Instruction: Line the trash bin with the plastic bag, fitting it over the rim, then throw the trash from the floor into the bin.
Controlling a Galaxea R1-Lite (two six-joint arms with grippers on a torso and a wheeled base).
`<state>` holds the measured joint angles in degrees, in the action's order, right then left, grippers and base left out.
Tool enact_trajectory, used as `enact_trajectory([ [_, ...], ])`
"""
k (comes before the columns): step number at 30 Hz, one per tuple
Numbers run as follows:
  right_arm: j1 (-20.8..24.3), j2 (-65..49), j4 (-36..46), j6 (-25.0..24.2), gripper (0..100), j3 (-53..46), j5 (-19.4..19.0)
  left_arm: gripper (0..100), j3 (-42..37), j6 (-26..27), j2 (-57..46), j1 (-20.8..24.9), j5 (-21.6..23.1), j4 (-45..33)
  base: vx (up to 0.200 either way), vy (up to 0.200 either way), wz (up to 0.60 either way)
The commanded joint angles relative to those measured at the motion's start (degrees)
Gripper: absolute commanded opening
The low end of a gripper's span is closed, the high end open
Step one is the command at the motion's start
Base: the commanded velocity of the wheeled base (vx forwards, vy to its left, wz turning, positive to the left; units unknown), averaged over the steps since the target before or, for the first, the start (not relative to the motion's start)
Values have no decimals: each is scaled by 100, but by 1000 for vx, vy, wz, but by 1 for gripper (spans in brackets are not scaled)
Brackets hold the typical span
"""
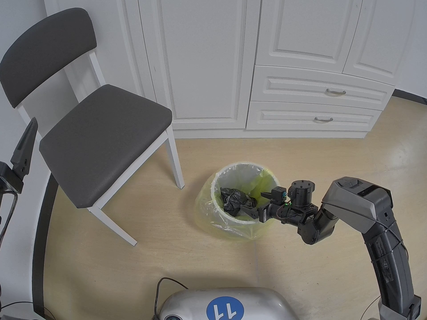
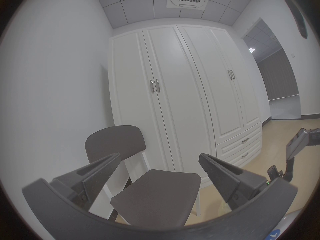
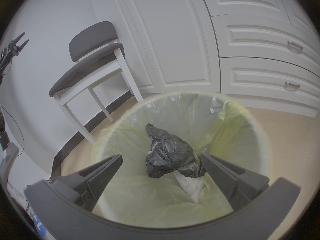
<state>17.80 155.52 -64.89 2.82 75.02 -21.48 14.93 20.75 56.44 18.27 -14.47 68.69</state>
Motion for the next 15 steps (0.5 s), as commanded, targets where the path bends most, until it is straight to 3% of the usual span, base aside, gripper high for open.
enact_trajectory([
  [1,40,-250,-50,8,100,-146,-5,100,1,-1,7,1,-3,4,0,0,0],
  [15,48,-707,-15,0,100,-427,12,100,1,-1,7,1,-3,4,0,0,0],
])
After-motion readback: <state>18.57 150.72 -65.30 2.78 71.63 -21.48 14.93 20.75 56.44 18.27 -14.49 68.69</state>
